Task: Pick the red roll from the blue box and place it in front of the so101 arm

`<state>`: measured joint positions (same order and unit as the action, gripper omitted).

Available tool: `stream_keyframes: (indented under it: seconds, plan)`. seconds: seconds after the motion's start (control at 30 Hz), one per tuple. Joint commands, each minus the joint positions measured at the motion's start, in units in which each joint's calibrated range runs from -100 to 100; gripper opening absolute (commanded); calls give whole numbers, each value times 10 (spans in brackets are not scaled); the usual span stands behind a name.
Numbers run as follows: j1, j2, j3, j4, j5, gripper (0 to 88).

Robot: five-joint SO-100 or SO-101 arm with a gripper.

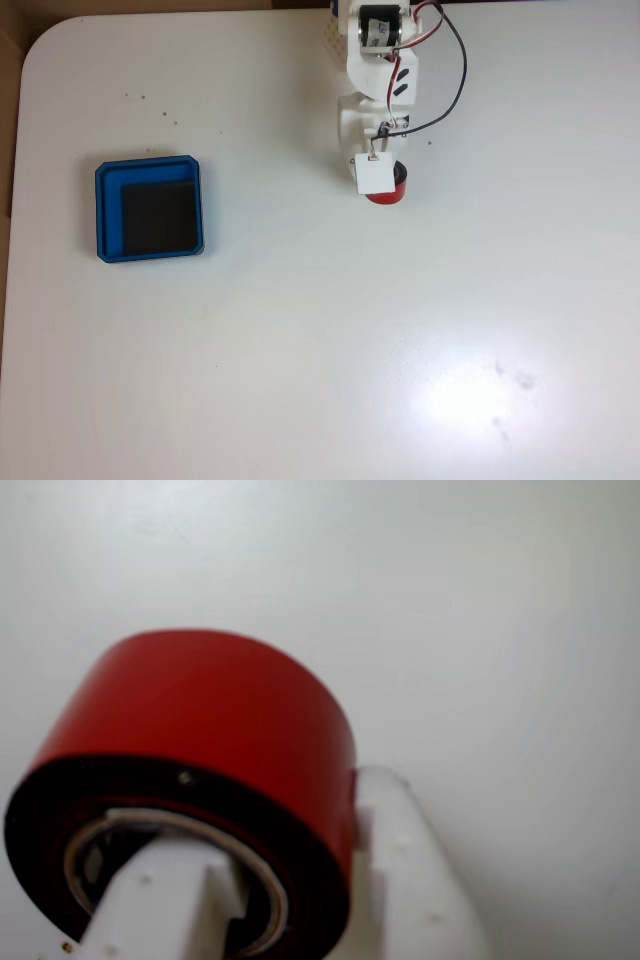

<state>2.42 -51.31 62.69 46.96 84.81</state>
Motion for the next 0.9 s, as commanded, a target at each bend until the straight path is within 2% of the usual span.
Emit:
stream_keyframes:
  seconds: [0.0, 0.47, 0.67, 0.87]
  plan:
    - [-30, -13, 12, -13, -2, 5]
    - [-37, -11, 48, -13, 2, 5]
    - [-94, 26, 47, -13, -2, 5]
    - [-96, 80, 42, -14, 1, 5]
